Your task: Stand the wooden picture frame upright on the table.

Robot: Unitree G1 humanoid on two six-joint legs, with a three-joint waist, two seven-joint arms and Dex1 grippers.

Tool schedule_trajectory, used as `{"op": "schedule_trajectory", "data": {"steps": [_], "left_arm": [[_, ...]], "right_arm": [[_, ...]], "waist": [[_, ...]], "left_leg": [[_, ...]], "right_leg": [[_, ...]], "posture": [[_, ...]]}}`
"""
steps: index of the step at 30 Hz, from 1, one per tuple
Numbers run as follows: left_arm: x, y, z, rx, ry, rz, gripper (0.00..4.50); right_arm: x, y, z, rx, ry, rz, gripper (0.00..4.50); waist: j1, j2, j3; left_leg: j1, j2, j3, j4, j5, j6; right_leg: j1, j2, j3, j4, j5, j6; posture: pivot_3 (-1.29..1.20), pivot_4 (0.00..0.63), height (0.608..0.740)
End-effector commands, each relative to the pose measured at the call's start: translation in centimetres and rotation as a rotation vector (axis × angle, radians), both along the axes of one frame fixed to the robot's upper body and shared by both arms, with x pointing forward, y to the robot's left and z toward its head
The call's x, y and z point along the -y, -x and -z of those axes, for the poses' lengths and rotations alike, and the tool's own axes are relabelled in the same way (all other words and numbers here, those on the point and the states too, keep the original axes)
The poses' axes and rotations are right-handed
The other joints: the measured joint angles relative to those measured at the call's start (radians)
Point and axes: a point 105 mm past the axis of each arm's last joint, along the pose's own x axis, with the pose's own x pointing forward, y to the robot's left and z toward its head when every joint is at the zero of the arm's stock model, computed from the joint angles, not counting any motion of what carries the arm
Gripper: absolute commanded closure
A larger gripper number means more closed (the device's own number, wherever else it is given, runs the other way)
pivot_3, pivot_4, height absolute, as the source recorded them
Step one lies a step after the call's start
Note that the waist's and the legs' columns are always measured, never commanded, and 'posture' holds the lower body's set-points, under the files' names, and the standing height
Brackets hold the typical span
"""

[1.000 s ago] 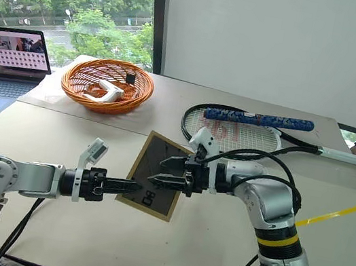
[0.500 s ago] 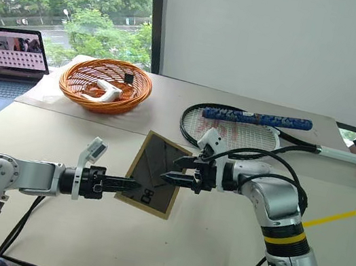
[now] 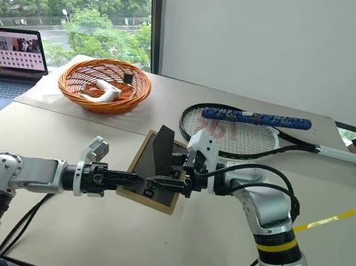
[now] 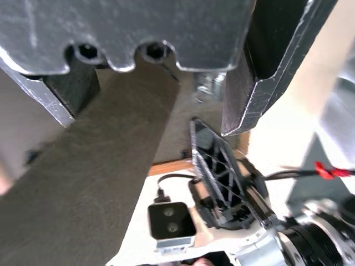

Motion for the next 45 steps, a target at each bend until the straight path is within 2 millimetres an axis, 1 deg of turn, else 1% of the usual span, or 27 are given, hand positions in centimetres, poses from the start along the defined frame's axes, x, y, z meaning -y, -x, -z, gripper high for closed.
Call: {"op": "schedule_trajectory", "data": {"steps": [1, 2, 4, 6, 7, 9, 10, 12, 14, 15, 17, 19, 21, 23, 29, 33, 35, 36, 42, 45], "left_arm": [[0.0, 0.7, -1.3, -0.007, 0.076, 0.062, 3.35], [0.0, 0.8, -1.4, -0.010, 0.084, 0.075, 3.35], [-0.3, 1.2, -1.6, -0.012, 0.094, 0.093, 3.35], [-0.8, 1.4, -2.0, -0.016, 0.125, 0.104, 3.35], [-0.9, 1.4, -2.1, -0.021, 0.135, 0.105, 3.35], [-1.0, 1.4, -2.2, -0.032, 0.151, 0.116, 3.35], [-1.0, 1.5, -2.2, -0.037, 0.159, 0.124, 3.35], [-0.9, 1.4, -2.3, -0.044, 0.165, 0.129, 3.35], [-0.7, 0.8, -2.5, -0.045, 0.182, 0.120, 3.35], [-0.7, 0.7, -2.6, -0.045, 0.186, 0.120, 3.35], [-0.6, 0.7, -2.7, -0.046, 0.189, 0.129, 3.35], [-0.6, 0.7, -2.7, -0.047, 0.190, 0.134, 3.35], [-0.6, 0.7, -2.6, -0.052, 0.179, 0.128, 3.35], [-0.6, 0.6, -2.3, -0.060, 0.168, 0.121, 3.35], [-0.4, 0.7, -2.2, -0.061, 0.164, 0.125, 3.35], [-0.2, 0.8, -1.9, -0.063, 0.140, 0.131, 3.35], [-0.2, 0.8, -1.7, -0.058, 0.119, 0.123, 3.35], [-0.2, 0.8, -1.6, -0.056, 0.113, 0.118, 3.35], [-0.2, 0.8, -1.7, -0.011, 0.087, 0.090, 3.35], [-0.2, 0.9, -2.3, 0.056, 0.079, 0.058, 3.35]], "right_arm": [[1.2, -0.6, -1.2, 0.198, 0.024, 0.046, 0.81], [2.0, -1.0, -1.1, 0.208, 0.035, 0.071, 0.81], [4.7, -2.1, -1.1, 0.182, 0.064, 0.153, 0.81], [8.3, -3.7, -2.7, 0.197, 0.027, 0.298, 0.81], [9.3, -4.0, -3.0, 0.210, 0.027, 0.328, 0.81], [9.9, -3.6, -2.4, 0.235, 0.071, 0.317, 0.81], [9.9, -3.4, -1.8, 0.255, 0.092, 0.309, 0.81], [9.8, -3.2, 0.1, 0.308, 0.172, 0.287, 0.81], [8.6, -3.1, 2.4, 0.491, 0.258, 0.245, 0.81], [8.0, -2.9, 3.0, 0.560, 0.271, 0.223, 0.81], [6.7, -2.6, 2.8, 0.713, 0.237, 0.214, 0.81], [6.1, -2.5, 2.6, 0.815, 0.226, 0.211, 0.81], [5.1, -2.4, 1.5, 0.941, 0.173, 0.240, 0.81], [4.4, -2.0, 0.9, 1.027, 0.142, 0.251, 0.81], [3.1, -1.2, 0.3, 1.121, 0.085, 0.250, 0.81], [2.4, -0.8, 0.2, 1.114, 0.065, 0.217, 1.84], [2.3, -0.7, 0.3, 1.115, 0.062, 0.208, 2.56], [2.3, -0.6, 0.3, 1.115, 0.063, 0.205, 2.82], [2.2, -0.6, 0.3, 1.109, 0.061, 0.199, 2.85], [2.2, -0.6, 0.2, 1.105, 0.052, 0.200, 2.85]], "waist": [[-0.002, 0.000, 0.000], [-0.004, 0.000, 0.000], [-0.005, 0.000, 0.000], [-0.003, 0.000, 0.000], [-0.001, 0.000, 0.000], [0.001, 0.000, 0.000], [0.001, 0.000, 0.000], [-0.003, 0.000, 0.000], [-0.008, 0.000, 0.000], [-0.010, 0.000, 0.000], [-0.013, 0.000, 0.000], [-0.016, 0.002, 0.001], [-0.013, 0.002, 0.001], [-0.011, 0.002, 0.001], [-0.007, 0.002, 0.001], [-0.008, 0.002, 0.001], [-0.007, 0.002, 0.001], [-0.007, 0.002, 0.001], [-0.008, 0.002, 0.001], [-0.008, 0.002, 0.001]], "left_leg": [[0.000, 0.000, 0.000, 0.000, 0.000, 0.000], [0.000, 0.000, 0.000, 0.000, 0.000, 0.000], [0.000, 0.000, 0.000, 0.000, 0.000, 0.000], [0.000, 0.000, 0.000, 0.000, 0.000, 0.000], [0.000, 0.000, 0.000, 0.000, 0.000, 0.000], [0.000, 0.000, 0.000, 0.000, 0.000, 0.000], [0.000, 0.000, 0.000, 0.000, 0.000, 0.000], [0.000, 0.000, 0.000, -0.001, 0.000, 0.001], [0.000, 0.000, 0.000, -0.001, 0.000, 0.001], [0.000, 0.000, 0.000, 0.000, 0.000, 0.001], [0.000, 0.000, 0.000, 0.000, 0.000, 0.000], [0.000, 0.000, 0.000, 0.000, 0.000, 0.000], [0.000, 0.000, 0.000, 0.000, 0.001, -0.001], [0.000, 0.000, 0.000, 0.000, 0.001, -0.001], [0.000, 0.000, 0.000, 0.000, 0.001, -0.001], [0.000, 0.000, -0.001, 0.001, 0.001, -0.001], [0.000, 0.000, -0.001, 0.001, 0.001, -0.001], [0.000, 0.000, -0.001, 0.001, 0.001, -0.001], [0.000, 0.000, -0.001, 0.001, 0.001, -0.001], [0.001, 0.000, -0.001, 0.001, 0.001, -0.002]], "right_leg": [[0.000, 0.000, 0.000, 0.000, 0.000, 0.000], [0.000, 0.000, 0.000, 0.000, 0.000, 0.000], [0.000, 0.000, 0.000, 0.000, 0.000, 0.000], [0.000, 0.000, 0.000, 0.000, 0.000, 0.000], [0.000, 0.000, 0.000, 0.000, 0.000, 0.000], [0.000, 0.000, 0.000, 0.000, 0.000, 0.000], [0.000, 0.000, 0.000, 0.000, 0.000, 0.000], [0.000, 0.000, -0.001, 0.000, -0.001, -0.001], [0.000, 0.000, -0.001, 0.000, -0.001, -0.001], [0.000, 0.000, -0.001, 0.000, -0.001, -0.001], [0.000, 0.000, -0.001, 0.000, -0.001, 0.000], [0.000, 0.000, 0.000, 0.001, -0.001, -0.001], [0.000, 0.000, 0.000, 0.001, -0.001, -0.001], [0.000, 0.000, 0.000, 0.001, -0.001, -0.001], [0.001, 0.000, -0.001, 0.001, -0.001, -0.001], [0.001, 0.000, -0.001, 0.002, -0.001, -0.001], [0.001, 0.000, -0.001, 0.002, -0.001, -0.001], [0.001, 0.000, -0.001, 0.002, 0.000, -0.001], [0.001, 0.000, -0.001, 0.002, 0.000, -0.001], [0.001, 0.000, -0.001, 0.002, 0.000, -0.001]], "posture": [[0.00, 0.150, 0.705], [0.00, 0.150, 0.705], [0.00, 0.150, 0.705], [0.00, 0.150, 0.705], [0.00, 0.150, 0.705], [0.00, 0.150, 0.705], [0.00, 0.150, 0.705], [0.00, 0.150, 0.705], [0.00, 0.150, 0.705], [0.00, 0.150, 0.705], [0.00, 0.150, 0.705], [0.00, 0.150, 0.705], [0.00, 0.150, 0.705], [0.00, 0.150, 0.705], [0.00, 0.150, 0.705], [0.00, 0.150, 0.705], [0.00, 0.150, 0.705], [0.00, 0.150, 0.705], [0.00, 0.150, 0.705], [0.00, 0.150, 0.705]]}}
